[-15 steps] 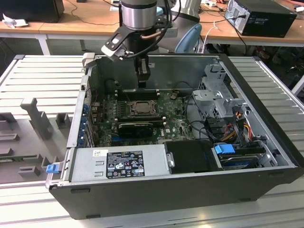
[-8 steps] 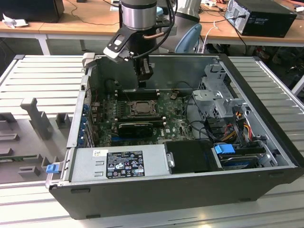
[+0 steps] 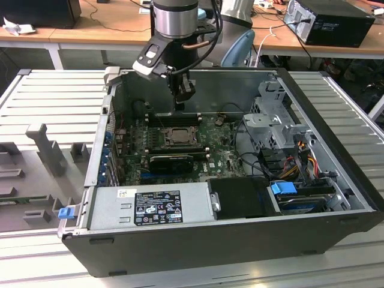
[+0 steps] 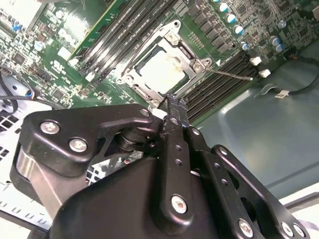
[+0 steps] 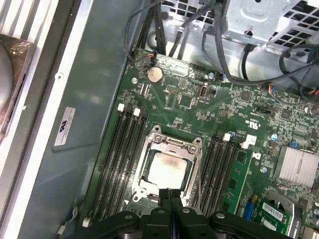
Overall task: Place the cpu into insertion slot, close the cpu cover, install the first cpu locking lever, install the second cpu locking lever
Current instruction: 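Install the first cpu locking lever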
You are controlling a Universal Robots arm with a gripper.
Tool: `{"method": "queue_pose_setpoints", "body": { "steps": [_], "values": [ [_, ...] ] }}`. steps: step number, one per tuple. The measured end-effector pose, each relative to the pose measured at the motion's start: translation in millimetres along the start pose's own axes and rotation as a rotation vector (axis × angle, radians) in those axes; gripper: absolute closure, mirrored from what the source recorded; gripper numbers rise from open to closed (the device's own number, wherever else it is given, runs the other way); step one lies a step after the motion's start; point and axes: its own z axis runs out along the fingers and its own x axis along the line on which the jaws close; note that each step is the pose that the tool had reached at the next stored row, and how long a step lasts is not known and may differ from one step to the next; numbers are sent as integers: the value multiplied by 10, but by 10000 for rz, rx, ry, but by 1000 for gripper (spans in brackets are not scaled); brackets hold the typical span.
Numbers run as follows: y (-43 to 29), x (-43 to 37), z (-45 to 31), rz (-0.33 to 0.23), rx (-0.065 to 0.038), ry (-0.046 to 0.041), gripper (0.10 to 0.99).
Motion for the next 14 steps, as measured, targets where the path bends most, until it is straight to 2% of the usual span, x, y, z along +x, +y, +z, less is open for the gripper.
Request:
{"method": "queue_pose_setpoints", "body": {
  "steps": [14],
  "values": [
    [0,0,0,-1453,-2,88,980]
  ]
}}
